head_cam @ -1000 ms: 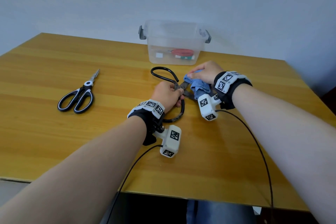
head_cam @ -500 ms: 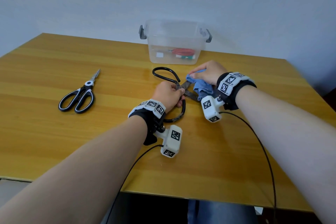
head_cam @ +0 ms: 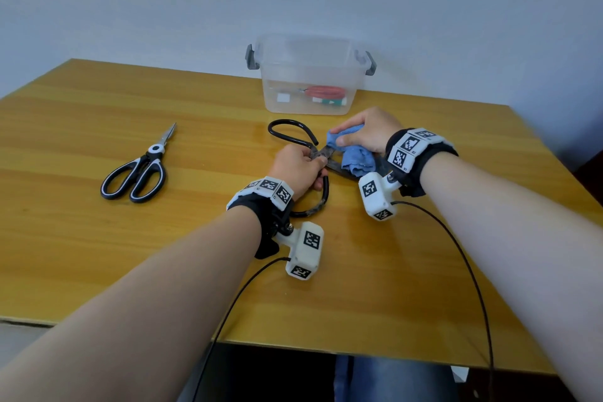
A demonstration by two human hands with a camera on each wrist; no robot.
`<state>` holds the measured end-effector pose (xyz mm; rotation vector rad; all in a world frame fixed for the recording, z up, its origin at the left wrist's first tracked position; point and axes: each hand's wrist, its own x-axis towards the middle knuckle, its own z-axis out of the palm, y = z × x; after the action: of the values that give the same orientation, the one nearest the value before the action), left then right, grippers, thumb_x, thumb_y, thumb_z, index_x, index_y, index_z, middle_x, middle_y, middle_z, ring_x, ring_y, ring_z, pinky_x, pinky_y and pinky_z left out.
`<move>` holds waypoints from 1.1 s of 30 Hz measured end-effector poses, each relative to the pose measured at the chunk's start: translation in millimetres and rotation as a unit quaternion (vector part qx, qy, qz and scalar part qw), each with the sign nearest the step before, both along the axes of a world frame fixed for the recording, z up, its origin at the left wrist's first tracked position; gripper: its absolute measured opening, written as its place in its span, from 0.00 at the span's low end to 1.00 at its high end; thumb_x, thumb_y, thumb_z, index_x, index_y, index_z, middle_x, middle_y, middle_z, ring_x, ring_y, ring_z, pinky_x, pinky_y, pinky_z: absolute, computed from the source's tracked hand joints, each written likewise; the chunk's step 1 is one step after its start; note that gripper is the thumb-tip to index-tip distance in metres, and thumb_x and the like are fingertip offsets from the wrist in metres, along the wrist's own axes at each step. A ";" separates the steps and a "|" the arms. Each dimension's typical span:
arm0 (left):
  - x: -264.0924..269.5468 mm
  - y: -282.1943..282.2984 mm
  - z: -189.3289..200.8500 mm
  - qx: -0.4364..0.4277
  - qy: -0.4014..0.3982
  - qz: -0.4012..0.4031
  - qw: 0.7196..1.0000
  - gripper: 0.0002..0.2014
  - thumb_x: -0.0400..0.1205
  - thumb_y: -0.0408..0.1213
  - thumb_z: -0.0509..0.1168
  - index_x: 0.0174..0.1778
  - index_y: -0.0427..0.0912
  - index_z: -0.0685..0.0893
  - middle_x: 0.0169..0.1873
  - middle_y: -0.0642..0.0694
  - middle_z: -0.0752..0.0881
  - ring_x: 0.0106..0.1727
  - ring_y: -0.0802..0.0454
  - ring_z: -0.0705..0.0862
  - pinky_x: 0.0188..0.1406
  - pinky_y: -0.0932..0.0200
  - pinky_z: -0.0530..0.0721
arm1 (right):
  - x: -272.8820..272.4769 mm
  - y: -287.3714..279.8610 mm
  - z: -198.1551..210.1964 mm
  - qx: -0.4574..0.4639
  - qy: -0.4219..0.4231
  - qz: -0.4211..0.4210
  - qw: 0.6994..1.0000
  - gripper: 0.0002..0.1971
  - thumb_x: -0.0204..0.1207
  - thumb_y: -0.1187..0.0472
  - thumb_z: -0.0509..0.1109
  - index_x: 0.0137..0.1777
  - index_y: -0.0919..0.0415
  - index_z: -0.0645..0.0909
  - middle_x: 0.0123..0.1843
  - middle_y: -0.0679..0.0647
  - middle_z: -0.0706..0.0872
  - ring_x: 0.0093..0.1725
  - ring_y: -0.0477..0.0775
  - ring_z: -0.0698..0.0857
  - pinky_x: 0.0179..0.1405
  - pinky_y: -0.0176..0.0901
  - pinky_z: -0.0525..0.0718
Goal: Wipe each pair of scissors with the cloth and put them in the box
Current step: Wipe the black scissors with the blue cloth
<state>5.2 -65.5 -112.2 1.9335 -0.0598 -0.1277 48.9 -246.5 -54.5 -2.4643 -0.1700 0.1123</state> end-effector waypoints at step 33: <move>0.1 -1.3 -0.6 0.001 -0.013 -0.001 1.000 0.12 0.89 0.36 0.66 0.42 0.35 0.87 0.27 0.50 0.89 0.20 0.58 0.82 0.27 0.65 0.84 | -11.0 20.1 28.9 -0.185 -0.006 0.072 0.980 0.04 0.71 0.56 0.84 0.45 0.50 0.94 0.47 0.40 0.88 0.44 0.37 0.82 0.37 0.33 0.72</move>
<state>5.4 -66.8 -112.8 1.9370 -0.0791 -0.1045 37.9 -226.4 -25.6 -2.8227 -0.3615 0.2086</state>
